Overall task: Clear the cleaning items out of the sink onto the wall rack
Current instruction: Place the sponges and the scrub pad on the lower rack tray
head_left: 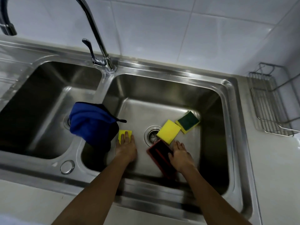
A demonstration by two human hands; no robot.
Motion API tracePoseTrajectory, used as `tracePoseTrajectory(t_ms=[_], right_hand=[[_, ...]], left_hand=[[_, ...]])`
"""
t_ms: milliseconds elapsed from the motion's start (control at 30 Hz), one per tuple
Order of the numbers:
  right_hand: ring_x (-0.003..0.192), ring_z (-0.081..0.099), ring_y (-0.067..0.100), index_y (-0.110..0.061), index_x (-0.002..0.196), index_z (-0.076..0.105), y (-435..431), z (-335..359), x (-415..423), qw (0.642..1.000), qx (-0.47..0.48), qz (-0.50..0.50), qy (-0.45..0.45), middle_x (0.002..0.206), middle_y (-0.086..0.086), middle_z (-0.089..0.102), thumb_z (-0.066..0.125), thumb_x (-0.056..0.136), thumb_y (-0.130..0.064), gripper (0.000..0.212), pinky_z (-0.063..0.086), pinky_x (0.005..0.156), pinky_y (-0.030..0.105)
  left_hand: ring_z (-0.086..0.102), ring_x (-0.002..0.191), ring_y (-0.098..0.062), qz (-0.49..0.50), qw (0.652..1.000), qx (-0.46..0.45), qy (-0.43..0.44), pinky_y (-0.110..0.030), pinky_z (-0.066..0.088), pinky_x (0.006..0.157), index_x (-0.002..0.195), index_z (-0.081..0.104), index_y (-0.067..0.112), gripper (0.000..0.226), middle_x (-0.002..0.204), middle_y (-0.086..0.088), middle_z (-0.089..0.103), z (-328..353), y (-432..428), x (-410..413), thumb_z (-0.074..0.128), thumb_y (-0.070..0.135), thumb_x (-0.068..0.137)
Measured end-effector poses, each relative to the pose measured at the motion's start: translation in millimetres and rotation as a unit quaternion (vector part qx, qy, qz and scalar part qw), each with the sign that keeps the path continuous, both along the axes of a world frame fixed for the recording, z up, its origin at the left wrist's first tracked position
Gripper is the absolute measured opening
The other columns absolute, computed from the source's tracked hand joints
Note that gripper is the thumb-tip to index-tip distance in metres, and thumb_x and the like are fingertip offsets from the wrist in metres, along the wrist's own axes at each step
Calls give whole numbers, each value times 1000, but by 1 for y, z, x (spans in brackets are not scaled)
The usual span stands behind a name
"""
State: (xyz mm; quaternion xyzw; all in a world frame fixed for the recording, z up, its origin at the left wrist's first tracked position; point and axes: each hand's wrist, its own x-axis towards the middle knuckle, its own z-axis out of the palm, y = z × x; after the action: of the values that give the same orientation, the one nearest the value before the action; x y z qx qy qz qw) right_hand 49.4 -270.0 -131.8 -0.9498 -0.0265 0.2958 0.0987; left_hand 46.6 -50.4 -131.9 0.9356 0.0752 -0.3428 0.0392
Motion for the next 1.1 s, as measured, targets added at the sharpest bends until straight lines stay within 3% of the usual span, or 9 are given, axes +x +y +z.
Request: tracePoseTrajectory(t_ms=[333, 667, 900, 1100], right_hand=[[141, 29, 26, -12, 150, 17, 2, -12, 13, 997, 17, -54, -45, 155, 8, 28, 41, 97, -32, 62, 42, 102, 43], [135, 37, 30, -13, 150, 18, -9, -16, 37, 992, 32, -105, -66, 153, 8, 33, 41, 96, -29, 61, 45, 98, 44], [135, 38, 31, -14, 148, 22, -15, -17, 49, 989, 30, -123, -74, 151, 10, 36, 42, 96, -28, 58, 43, 99, 44], [123, 45, 32, -17, 139, 41, -23, -17, 61, 978, 2, -139, -155, 134, 13, 47, 47, 93, -26, 47, 46, 91, 42]], left_hand=[[-6, 150, -35, 53, 998, -5, -14, -47, 6, 122, 153, -2, 13, 68, 161, -17, -14, -14, 1, 8, 35, 25, 97], [-3, 151, -32, 5, 999, -28, -41, -47, 9, 121, 153, 5, 12, 63, 162, -16, -10, -11, -26, 29, 33, 22, 98], [4, 151, -29, -23, 993, -88, -80, -45, 9, 121, 153, 10, 13, 61, 163, -14, 0, -9, -52, 47, 31, 35, 100], [9, 150, -29, -52, 985, -134, -96, -44, 10, 121, 153, 14, 18, 60, 163, -13, 6, -10, -75, 58, 34, 36, 99]])
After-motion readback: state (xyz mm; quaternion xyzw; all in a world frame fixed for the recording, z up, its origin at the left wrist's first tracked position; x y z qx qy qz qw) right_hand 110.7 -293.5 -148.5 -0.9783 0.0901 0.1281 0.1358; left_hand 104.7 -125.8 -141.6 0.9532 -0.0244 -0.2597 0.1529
